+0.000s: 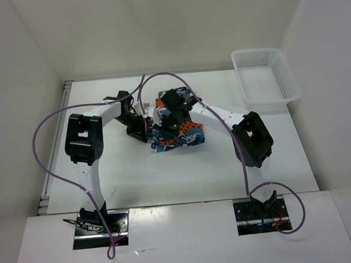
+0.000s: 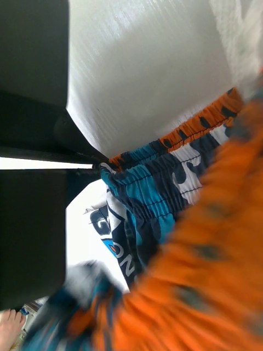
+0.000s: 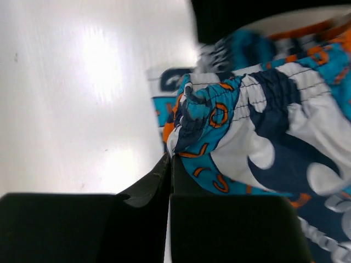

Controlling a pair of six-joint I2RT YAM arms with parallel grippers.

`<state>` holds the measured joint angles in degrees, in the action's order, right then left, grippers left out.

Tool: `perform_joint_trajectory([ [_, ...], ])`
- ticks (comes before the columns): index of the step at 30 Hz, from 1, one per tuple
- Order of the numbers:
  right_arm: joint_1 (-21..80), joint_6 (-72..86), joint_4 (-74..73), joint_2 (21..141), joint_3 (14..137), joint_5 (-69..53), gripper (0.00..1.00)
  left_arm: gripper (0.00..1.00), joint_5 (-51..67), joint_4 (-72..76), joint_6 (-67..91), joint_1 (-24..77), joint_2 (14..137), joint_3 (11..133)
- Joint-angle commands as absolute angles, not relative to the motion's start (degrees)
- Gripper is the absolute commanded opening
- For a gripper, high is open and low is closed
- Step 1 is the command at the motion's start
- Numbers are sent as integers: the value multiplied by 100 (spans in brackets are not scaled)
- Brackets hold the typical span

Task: Fold and stack the shorts
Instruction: Fold the shorts

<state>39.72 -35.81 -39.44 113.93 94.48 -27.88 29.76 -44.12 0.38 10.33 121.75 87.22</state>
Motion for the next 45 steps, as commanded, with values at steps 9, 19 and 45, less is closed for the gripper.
perform_joint_trajectory([
  [9,4421,-2479,-2619,11856,9815,-1688,50,33,3041,-4667,0,703,11804,8973],
  [19,4421,-2547,-3190,10585,9968,-1699,62,67,3419,-4993,0,518,11320,10414],
  [45,4114,-3226,-862,9360,5142,1475,26,21,1740,-4263,0,1573,13236,11162],
])
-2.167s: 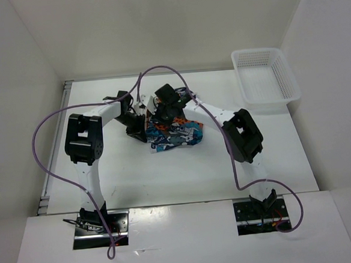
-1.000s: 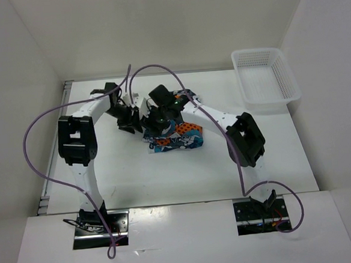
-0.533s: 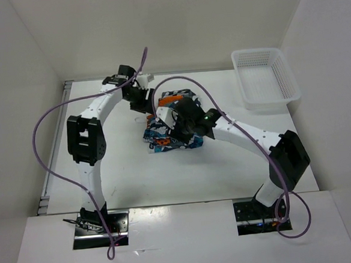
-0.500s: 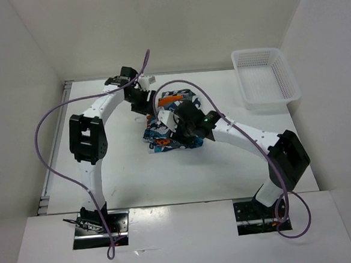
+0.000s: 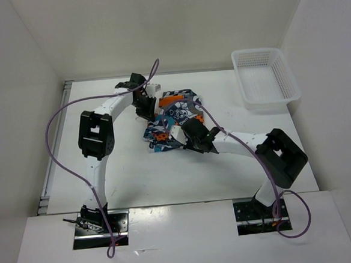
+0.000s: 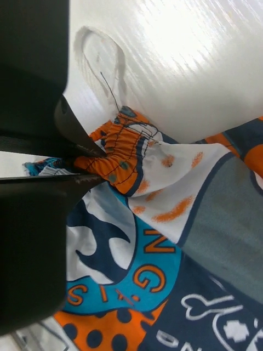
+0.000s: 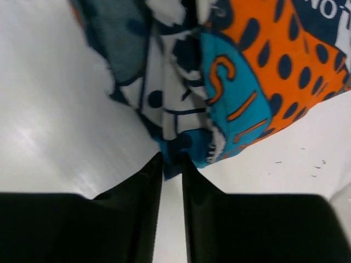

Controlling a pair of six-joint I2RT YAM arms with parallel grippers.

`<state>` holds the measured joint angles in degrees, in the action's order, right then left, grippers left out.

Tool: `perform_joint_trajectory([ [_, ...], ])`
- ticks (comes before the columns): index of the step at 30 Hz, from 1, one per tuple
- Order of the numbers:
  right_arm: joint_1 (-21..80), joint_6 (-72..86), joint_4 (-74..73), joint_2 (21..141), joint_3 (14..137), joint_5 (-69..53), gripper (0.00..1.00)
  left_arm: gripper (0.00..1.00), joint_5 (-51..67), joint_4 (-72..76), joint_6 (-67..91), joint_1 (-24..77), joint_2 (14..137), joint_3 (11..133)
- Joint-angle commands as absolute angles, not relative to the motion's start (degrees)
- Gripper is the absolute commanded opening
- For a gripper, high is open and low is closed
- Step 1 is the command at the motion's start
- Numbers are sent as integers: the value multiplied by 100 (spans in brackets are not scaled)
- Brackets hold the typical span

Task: Fold and stack the shorts
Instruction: Fold the shorts

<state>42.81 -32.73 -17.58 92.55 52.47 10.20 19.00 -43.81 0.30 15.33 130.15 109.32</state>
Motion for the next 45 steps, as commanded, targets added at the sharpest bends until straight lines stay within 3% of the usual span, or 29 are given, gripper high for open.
perform_joint_trajectory([
  [1,4113,-3226,-774,9360,5142,1477,23,21,1679,-4263,0,1573,13236,11162],
  [3,4043,-3164,-554,9422,5142,1556,18,18,1574,-4210,0,1573,13236,11162],
  [4,3982,-3112,-554,9474,5142,1617,6,17,1521,-4210,0,1573,13236,11162],
  [6,3929,-3111,-554,9527,5194,1355,0,12,1302,-4158,0,1573,13289,11162],
  [11,3929,-3891,-976,9361,5020,1089,0,8,800,-4008,0,1337,13464,11328],
  [16,3929,-4332,-976,9185,4579,1134,0,8,1019,-4069,0,1230,13535,11357],
  [20,3929,-4395,-976,9185,4684,1134,0,17,1143,-3990,0,1397,13307,11066],
  [22,3929,-4456,-1037,9185,4842,1081,8,24,1143,-3990,0,1397,13254,11013],
  [23,3929,-4456,-1115,9185,4912,1029,35,28,1195,-3990,0,1397,13254,11013],
  [24,3929,-4456,-1186,9185,5070,1028,48,33,1195,-3990,0,1397,13202,11013],
  [26,3929,-4299,-1414,9124,5246,1028,59,49,1265,-3990,0,1397,13148,11065],
  [27,3929,-4237,-1467,9045,5404,976,67,52,1344,-3990,0,1397,13079,11135],
  [28,3929,-4184,-1537,8792,5466,976,85,54,1345,-4051,0,1397,12974,11197],
  [32,3824,-4184,-1757,7614,5712,169,96,63,1468,-4157,0,1397,12526,11250],
  [37,3823,-3887,-2039,6313,6011,-195,99,70,1722,-4210,0,1397,11734,10987],
  [42,3228,-3061,-2039,6345,6398,422,99,73,1828,-4210,0,1318,11155,10627],
  [45,2200,-2261,-2039,6538,6530,475,99,74,1881,-4263,0,1266,10786,10188],
])
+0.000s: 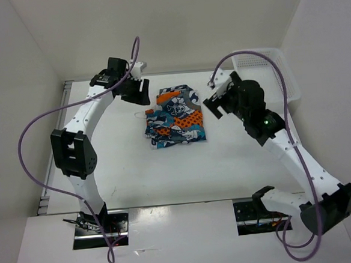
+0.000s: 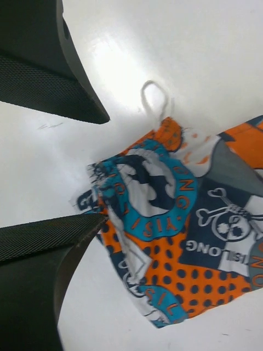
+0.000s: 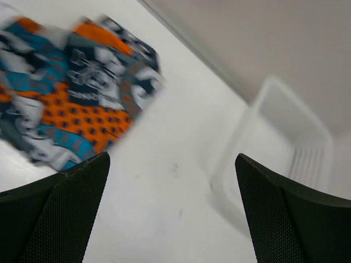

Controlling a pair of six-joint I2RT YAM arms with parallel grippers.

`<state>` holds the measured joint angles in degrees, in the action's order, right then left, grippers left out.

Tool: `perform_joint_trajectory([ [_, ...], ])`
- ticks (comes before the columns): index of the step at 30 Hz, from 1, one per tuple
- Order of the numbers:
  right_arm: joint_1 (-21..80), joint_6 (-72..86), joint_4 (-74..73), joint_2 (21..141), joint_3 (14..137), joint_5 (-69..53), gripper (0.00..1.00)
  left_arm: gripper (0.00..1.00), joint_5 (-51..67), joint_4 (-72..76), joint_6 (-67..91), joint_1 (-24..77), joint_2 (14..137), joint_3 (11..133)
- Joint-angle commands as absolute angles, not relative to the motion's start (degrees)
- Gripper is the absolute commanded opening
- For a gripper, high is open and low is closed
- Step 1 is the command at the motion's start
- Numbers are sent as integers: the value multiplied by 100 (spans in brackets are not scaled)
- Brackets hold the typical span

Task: Fold and stack the shorts
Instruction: Fold the shorts

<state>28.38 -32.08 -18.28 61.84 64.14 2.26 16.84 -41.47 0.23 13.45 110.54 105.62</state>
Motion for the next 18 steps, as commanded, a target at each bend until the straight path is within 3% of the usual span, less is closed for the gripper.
perform_joint_trajectory([
  [1,1684,-2093,-1978,6539,6530,475,100,74,1881,-4263,0,1266,10688,10056],
  [6,239,-1240,-2284,6776,6662,229,100,76,1592,-3895,0,1196,9696,8960],
  [10,-884,-739,-2558,6917,6505,45,100,80,1441,-3498,0,574,8861,8273],
  [18,-1169,-624,-2681,6118,5784,-765,100,84,1617,-3103,0,-255,8403,7444],
])
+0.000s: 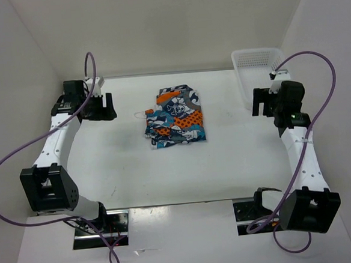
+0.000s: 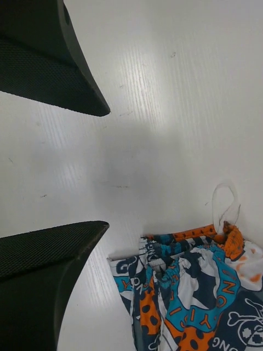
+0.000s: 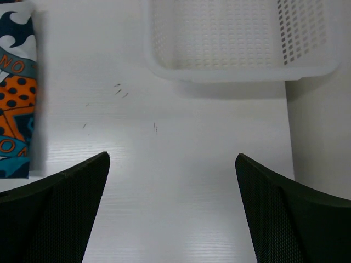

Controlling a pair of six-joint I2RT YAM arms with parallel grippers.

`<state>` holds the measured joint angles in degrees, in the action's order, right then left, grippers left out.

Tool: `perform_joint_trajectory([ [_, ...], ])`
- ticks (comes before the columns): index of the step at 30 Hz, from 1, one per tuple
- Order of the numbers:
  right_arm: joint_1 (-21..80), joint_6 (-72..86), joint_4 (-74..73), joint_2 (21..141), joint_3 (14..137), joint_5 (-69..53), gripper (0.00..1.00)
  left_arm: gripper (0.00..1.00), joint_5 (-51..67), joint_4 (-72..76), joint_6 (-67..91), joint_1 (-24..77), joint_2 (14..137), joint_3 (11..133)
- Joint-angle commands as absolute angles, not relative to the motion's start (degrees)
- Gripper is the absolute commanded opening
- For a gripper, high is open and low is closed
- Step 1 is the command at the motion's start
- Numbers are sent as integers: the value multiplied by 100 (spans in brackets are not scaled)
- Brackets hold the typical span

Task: Fold and stack the shorts
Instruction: Fold the shorts

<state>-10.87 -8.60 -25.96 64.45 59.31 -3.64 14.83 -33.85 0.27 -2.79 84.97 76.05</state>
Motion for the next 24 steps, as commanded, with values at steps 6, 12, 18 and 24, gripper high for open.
perform_joint_trajectory([
  [6,-1283,-686,-2970,5994,5730,-922,100,87,1811,-3103,0,-255,8402,7444],
  [12,-976,-89,-3217,5880,6117,156,100,87,1758,-3050,0,-255,8402,7444],
  [18,-976,237,-3217,5828,6258,150,100,90,1705,-3050,0,-255,8350,7392],
  [24,-976,88,-3112,5643,6082,9,100,91,1705,-3050,0,-255,8297,7339],
])
